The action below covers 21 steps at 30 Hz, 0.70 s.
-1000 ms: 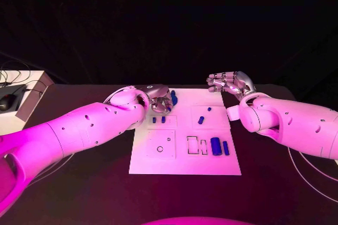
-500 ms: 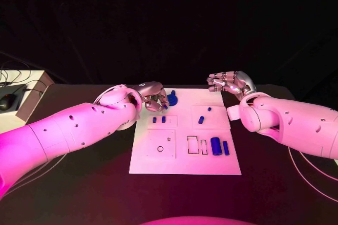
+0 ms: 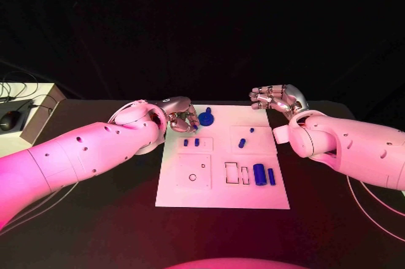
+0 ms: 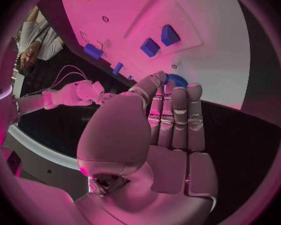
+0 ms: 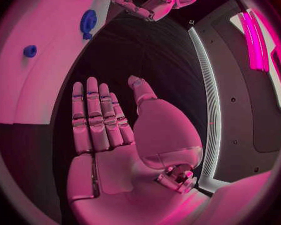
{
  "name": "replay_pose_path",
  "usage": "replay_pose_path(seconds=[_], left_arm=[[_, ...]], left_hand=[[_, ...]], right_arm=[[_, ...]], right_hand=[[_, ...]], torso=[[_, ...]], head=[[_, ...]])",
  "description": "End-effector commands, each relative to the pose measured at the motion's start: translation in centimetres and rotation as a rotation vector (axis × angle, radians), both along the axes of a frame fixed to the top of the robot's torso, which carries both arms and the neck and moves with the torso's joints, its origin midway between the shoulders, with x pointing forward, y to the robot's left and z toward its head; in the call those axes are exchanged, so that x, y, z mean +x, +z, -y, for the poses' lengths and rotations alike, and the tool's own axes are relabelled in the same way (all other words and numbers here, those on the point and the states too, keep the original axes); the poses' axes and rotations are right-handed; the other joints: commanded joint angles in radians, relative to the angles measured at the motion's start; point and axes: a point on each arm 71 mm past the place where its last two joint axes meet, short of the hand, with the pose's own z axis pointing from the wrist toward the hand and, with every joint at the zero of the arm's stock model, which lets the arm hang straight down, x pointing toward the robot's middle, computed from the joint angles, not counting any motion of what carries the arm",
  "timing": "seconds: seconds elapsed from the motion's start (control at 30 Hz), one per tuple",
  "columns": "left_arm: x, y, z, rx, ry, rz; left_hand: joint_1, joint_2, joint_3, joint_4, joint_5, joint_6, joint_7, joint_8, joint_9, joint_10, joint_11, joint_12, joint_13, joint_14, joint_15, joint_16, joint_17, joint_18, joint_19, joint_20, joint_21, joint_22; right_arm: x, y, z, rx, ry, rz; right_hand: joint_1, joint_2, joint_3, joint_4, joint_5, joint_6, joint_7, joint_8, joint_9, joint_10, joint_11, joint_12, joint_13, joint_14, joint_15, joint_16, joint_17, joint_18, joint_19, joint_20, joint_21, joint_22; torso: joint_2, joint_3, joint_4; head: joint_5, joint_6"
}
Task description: Assemble the parts on the task board
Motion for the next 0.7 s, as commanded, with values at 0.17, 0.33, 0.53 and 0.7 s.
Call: replay_pose_path(seconds=[0.17,0.33,0.53,0.7], left_arm=[[0.16,-0.47,-0.17,0.032,0.011,-0.043],[0.31,-0.65,-0.39,0.043,0.017,-0.053],[0.46,-0.75,-0.35,0.050,0.020,-0.051],[0.60,-0.79,-0.33,0.053,0.023,-0.044]], left_hand=[[-0.003,0.000,-0.002,0.005,0.006,-0.007,0.004,-0.001,-0.001,-0.010,0.001,-0.001,0.000,0.001,0.004,-0.006,0.003,0.015,0.000,0.007,-0.002,0.001],[-0.002,-0.001,-0.002,0.006,0.005,-0.009,0.003,-0.001,-0.001,-0.012,0.001,-0.001,0.000,0.000,0.004,-0.007,0.005,0.015,0.000,0.008,-0.003,0.001],[-0.002,-0.004,-0.004,0.006,0.004,-0.010,0.003,-0.001,-0.001,-0.012,0.001,0.000,0.000,-0.001,0.005,-0.007,0.006,0.015,-0.001,0.008,-0.004,0.001],[-0.001,-0.002,-0.007,0.011,0.003,-0.010,0.003,-0.001,-0.001,-0.012,0.001,0.000,0.000,0.001,0.005,-0.008,0.008,0.015,0.001,0.008,-0.005,0.000]], right_arm=[[0.01,0.07,-0.28,0.002,0.021,0.010],[0.02,0.07,-0.32,0.002,0.021,0.009],[0.02,0.07,-0.37,0.003,0.021,0.009],[0.02,0.07,-0.42,0.003,0.022,0.009]], right_hand=[[-0.008,0.003,0.007,-0.001,0.004,-0.006,-0.001,-0.005,-0.001,-0.001,0.000,-0.006,-0.002,-0.005,-0.002,-0.005,-0.001,-0.014,-0.005,-0.004,-0.002,-0.001],[-0.010,0.003,0.013,-0.004,0.006,-0.006,-0.001,-0.005,-0.001,0.000,-0.001,-0.007,-0.002,-0.005,-0.001,-0.005,-0.001,-0.014,-0.005,-0.004,-0.003,-0.001],[-0.010,0.003,0.013,-0.004,0.006,-0.006,-0.001,-0.005,-0.001,0.000,-0.001,-0.007,-0.002,-0.005,-0.001,-0.005,-0.001,-0.014,-0.005,-0.004,-0.003,-0.001],[-0.010,0.003,0.013,-0.004,0.006,-0.006,-0.001,-0.005,-0.001,0.000,-0.001,-0.007,-0.002,-0.005,-0.001,-0.005,-0.001,-0.014,-0.005,-0.004,-0.003,-0.001]], torso=[[0.000,0.0009,0.0015],[0.000,0.0015,-0.0002],[0.001,0.0011,-0.0008],[0.001,0.0013,-0.0007]], head=[[0.004,-0.003],[0.006,-0.003],[0.009,-0.003],[0.008,-0.002]])
